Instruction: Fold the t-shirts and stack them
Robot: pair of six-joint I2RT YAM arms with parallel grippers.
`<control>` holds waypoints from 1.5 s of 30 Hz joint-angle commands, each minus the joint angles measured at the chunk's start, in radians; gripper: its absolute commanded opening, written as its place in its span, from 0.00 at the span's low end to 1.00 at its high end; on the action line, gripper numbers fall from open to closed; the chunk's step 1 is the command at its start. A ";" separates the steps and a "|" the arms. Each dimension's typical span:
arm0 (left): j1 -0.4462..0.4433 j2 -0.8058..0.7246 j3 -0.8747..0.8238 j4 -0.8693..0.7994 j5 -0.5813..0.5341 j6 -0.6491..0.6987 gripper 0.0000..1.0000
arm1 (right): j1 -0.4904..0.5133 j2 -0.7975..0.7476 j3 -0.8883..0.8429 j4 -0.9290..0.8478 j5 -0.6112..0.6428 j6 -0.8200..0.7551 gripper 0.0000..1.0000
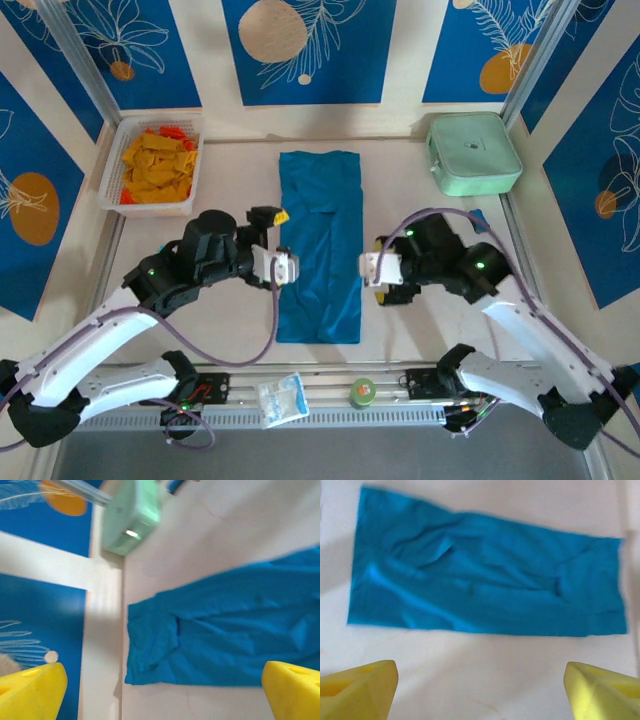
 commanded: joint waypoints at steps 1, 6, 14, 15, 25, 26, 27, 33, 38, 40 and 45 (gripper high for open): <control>-0.054 -0.002 -0.067 -0.228 -0.034 0.183 0.99 | 0.079 0.059 -0.053 -0.032 0.060 -0.072 0.84; -0.157 0.028 -0.197 -0.333 -0.100 0.194 0.96 | 0.195 0.164 -0.114 0.006 0.086 -0.031 0.77; -0.228 0.088 -0.269 -0.315 -0.082 0.042 0.88 | 0.294 0.279 -0.240 0.116 0.096 -0.023 0.68; -0.228 0.072 -0.283 -0.307 -0.074 0.040 0.94 | 0.304 0.294 -0.246 0.129 0.090 -0.024 0.67; -0.234 -0.021 -0.332 -0.293 -0.055 -0.032 0.99 | 0.334 0.421 -0.278 0.215 0.063 -0.004 0.56; -0.234 -0.027 -0.333 -0.297 -0.054 -0.025 0.99 | 0.339 0.428 -0.279 0.217 0.059 -0.003 0.56; -0.234 -0.031 -0.336 -0.301 -0.057 -0.021 0.99 | 0.345 0.432 -0.281 0.222 0.057 0.000 0.56; -0.234 -0.042 -0.362 -0.295 -0.040 -0.019 0.99 | 0.370 0.469 -0.293 0.253 0.045 0.018 0.53; -0.234 -0.047 -0.393 -0.255 -0.005 -0.021 0.99 | 0.386 0.523 -0.309 0.276 0.062 0.066 0.47; -0.234 -0.042 -0.414 -0.237 0.001 0.004 0.99 | 0.387 0.536 -0.322 0.290 0.081 0.084 0.43; -0.240 0.006 -0.457 -0.192 -0.010 0.065 0.86 | 0.385 0.527 -0.340 0.312 0.109 0.115 0.38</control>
